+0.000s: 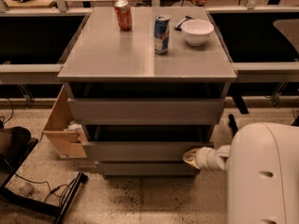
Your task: Close middle drawer
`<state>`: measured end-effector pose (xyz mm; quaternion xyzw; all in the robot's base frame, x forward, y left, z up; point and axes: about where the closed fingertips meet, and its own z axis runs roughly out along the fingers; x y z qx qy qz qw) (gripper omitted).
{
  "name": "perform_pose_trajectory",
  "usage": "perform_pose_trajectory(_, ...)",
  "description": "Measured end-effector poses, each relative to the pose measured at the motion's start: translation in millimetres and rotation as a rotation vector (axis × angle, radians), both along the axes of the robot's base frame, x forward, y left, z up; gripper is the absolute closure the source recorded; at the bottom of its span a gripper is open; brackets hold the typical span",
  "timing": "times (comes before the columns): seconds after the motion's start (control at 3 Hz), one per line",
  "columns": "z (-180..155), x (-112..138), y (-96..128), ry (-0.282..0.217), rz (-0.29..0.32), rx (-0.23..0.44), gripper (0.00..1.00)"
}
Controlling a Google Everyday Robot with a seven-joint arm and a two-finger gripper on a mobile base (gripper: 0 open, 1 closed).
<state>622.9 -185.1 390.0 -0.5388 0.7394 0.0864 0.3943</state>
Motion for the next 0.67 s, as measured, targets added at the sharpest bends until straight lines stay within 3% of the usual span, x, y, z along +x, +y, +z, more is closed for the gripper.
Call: perform_pose_trajectory(0.67,0.0,0.0,0.1,0.000,0.000,0.000,0.36)
